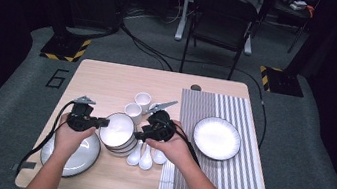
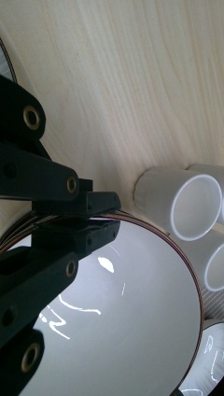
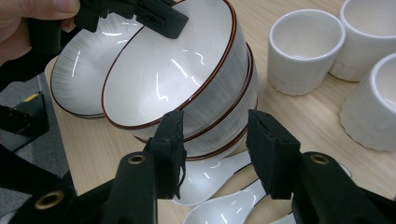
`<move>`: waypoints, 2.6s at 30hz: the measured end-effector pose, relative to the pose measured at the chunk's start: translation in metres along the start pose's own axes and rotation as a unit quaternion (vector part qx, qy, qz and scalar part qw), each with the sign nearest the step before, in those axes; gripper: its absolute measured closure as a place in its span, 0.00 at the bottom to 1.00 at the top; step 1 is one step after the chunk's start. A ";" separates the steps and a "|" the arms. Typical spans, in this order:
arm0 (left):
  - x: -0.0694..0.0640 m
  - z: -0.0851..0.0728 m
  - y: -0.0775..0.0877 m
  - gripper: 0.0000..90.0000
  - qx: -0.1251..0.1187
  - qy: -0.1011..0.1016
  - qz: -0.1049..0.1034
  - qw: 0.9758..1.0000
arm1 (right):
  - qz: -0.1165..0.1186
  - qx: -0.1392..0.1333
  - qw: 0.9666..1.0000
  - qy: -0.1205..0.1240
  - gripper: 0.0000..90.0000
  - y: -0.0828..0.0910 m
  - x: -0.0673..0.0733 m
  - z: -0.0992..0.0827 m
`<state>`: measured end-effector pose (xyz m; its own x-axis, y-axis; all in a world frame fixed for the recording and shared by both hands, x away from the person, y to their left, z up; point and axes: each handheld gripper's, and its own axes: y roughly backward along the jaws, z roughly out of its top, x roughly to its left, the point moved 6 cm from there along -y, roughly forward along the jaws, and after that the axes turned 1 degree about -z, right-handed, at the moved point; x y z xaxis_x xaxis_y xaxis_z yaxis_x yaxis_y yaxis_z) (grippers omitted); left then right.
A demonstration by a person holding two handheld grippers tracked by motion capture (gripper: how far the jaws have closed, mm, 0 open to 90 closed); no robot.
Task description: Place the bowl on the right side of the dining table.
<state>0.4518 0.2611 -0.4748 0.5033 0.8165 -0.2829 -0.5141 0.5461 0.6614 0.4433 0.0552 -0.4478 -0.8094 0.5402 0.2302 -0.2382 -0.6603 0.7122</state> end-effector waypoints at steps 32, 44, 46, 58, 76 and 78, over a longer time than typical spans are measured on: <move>0.005 0.001 0.005 0.95 0.007 0.036 -0.021 0.999 | -0.007 -0.022 1.000 -0.009 0.61 -0.010 0.008 0.034; 0.005 0.001 0.009 0.95 0.012 0.041 -0.025 0.999 | -0.026 -0.006 1.000 0.006 0.61 -0.025 0.010 0.038; 0.006 0.001 0.010 0.95 0.011 0.043 -0.026 0.999 | -0.032 -0.003 0.999 0.003 0.61 -0.027 0.010 0.039; 0.005 0.002 0.012 0.95 0.007 0.047 -0.031 0.998 | -0.045 0.009 0.999 0.010 0.63 -0.039 0.006 0.038; 0.004 0.001 0.009 0.94 0.014 0.044 -0.023 0.999 | -0.085 0.018 0.996 0.022 0.82 -0.047 0.002 0.042; 0.004 0.002 0.009 0.94 0.012 0.044 -0.022 0.999 | -0.086 0.019 0.996 0.022 0.83 -0.047 0.002 0.042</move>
<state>0.4499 0.2688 -0.4685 0.4612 0.8056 -0.3718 -0.4748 0.5781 0.6636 0.4758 0.1093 -0.4527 -0.7816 0.6195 0.0729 -0.3562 -0.5392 0.7631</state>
